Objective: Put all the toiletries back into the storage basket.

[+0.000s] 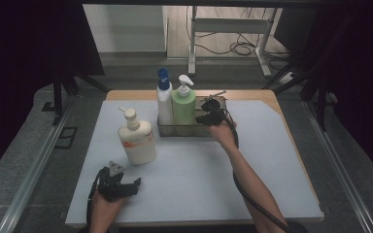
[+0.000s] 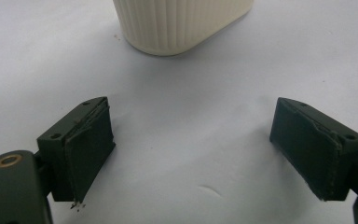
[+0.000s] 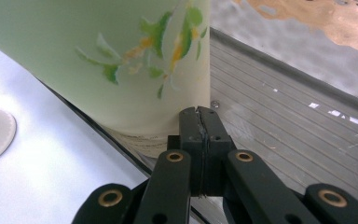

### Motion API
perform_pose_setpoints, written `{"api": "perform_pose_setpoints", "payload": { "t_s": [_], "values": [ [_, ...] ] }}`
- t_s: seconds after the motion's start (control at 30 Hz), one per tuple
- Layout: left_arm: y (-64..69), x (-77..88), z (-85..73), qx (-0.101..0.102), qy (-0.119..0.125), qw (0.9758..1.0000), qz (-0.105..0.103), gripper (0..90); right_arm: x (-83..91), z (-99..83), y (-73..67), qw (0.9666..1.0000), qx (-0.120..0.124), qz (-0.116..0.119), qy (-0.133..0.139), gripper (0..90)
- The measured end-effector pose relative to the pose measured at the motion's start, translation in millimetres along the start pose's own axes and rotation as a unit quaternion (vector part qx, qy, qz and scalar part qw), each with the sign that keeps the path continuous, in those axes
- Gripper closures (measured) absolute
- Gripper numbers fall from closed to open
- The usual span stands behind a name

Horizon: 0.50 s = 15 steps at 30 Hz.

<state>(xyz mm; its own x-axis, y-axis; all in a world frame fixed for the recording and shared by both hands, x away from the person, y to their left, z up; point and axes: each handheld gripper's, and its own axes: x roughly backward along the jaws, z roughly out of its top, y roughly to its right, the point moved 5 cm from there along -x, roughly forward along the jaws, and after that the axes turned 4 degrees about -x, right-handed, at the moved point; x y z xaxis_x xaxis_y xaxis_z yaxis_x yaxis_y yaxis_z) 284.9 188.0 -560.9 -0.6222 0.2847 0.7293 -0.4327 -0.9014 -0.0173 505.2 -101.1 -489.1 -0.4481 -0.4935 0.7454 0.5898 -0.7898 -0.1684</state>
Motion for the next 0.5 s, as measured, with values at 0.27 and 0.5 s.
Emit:
{"api": "perform_pose_setpoints", "payload": {
  "t_s": [0.27,0.5],
  "values": [
    [0.0,0.0,0.0,0.0,0.0,1.0,0.0,12.7,0.9,-0.7,1.8,1.0,0.0,0.001,0.003,85.2],
    [0.1,0.0,-0.1,0.0,0.0,1.0,0.001,12.7,4.8,-2.2,3.0,1.0,0.003,0.002,0.009,80.7]
  ]
}}
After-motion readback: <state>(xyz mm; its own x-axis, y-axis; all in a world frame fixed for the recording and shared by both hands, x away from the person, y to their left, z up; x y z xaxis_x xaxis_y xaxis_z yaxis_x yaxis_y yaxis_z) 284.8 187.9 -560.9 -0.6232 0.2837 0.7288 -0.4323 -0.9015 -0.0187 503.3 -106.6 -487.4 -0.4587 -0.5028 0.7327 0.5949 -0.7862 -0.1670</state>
